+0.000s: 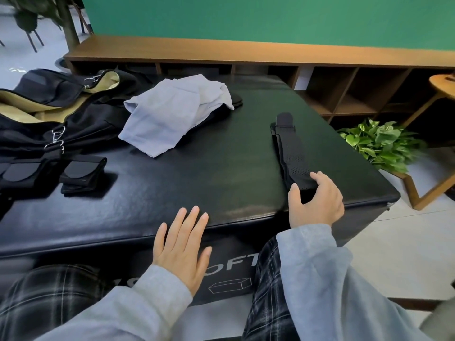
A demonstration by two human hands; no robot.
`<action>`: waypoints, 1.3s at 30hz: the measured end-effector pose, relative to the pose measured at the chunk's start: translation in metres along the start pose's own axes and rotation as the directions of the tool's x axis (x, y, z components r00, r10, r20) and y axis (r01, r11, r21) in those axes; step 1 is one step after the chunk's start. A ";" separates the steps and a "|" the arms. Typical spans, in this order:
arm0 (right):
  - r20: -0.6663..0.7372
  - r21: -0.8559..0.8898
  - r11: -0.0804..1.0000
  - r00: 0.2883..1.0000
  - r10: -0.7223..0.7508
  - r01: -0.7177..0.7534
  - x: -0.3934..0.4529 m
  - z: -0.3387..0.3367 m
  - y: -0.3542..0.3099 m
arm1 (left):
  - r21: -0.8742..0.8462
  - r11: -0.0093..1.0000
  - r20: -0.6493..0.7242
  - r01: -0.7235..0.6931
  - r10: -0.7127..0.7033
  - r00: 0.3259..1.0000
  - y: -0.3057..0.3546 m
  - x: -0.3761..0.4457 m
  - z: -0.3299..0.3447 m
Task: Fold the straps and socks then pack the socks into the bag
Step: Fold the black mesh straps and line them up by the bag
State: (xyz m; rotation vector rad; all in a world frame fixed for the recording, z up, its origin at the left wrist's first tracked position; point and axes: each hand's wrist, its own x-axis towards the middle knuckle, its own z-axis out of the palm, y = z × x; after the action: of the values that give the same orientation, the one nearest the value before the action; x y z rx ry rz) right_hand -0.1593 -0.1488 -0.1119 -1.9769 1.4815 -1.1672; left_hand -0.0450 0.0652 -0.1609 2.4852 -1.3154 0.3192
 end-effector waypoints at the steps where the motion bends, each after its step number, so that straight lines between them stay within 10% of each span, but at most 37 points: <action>1: -0.024 0.052 0.998 0.999 -0.038 0.039 -0.002 -0.001 -0.001 | -0.002 1.000 0.007 0.004 -0.004 1.000 0.000 0.000 0.000; 14: 0.063 0.175 0.960 0.970 -0.234 0.220 -0.009 -0.003 -0.010 | -0.036 0.999 0.025 0.008 -0.007 1.000 -0.001 0.000 -0.001; 22: -0.061 0.315 0.631 0.679 -0.732 0.709 -0.022 0.010 -0.020 | -0.127 0.992 -0.029 -0.021 0.018 0.999 -0.001 0.001 -0.002; 31: 0.207 0.442 0.547 0.513 -0.833 0.711 -0.061 0.027 -0.027 | -0.360 0.929 -0.271 -0.087 -0.015 0.963 -0.002 0.009 -0.005; 39: 0.418 0.445 0.709 0.574 -0.705 0.547 -0.075 0.026 -0.036 | -0.489 0.872 -0.219 -0.024 -0.096 0.971 -0.001 0.022 -0.009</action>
State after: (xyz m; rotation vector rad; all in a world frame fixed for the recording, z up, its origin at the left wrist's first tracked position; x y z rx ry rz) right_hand -0.1237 -0.0705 -0.1286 -2.4290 0.2599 -0.8128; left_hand -0.0322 0.0522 -0.1451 1.9739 -1.0858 0.2283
